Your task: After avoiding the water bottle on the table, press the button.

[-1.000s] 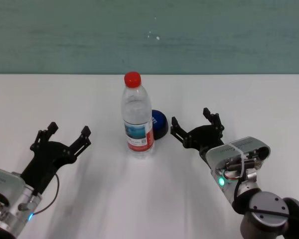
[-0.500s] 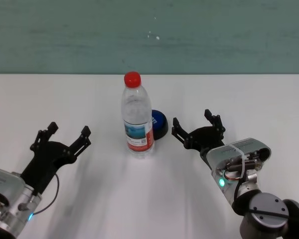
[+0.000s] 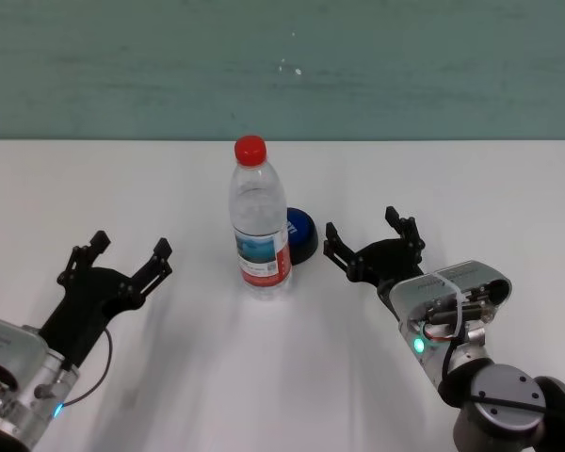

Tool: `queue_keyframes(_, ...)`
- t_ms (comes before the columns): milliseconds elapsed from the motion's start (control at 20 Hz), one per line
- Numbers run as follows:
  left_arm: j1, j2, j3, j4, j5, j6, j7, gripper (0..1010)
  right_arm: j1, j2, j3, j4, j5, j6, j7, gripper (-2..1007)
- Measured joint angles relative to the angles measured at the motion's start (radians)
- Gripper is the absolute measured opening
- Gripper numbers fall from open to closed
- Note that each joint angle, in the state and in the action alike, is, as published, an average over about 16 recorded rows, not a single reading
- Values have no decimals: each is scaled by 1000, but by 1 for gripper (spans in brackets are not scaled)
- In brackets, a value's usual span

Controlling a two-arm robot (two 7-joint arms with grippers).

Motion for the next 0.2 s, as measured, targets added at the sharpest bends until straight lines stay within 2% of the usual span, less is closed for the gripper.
queue_keyframes(200, 0, 0, 0, 0, 0, 0, 0, 1010, 0, 0, 0, 0, 0, 0, 0, 1004)
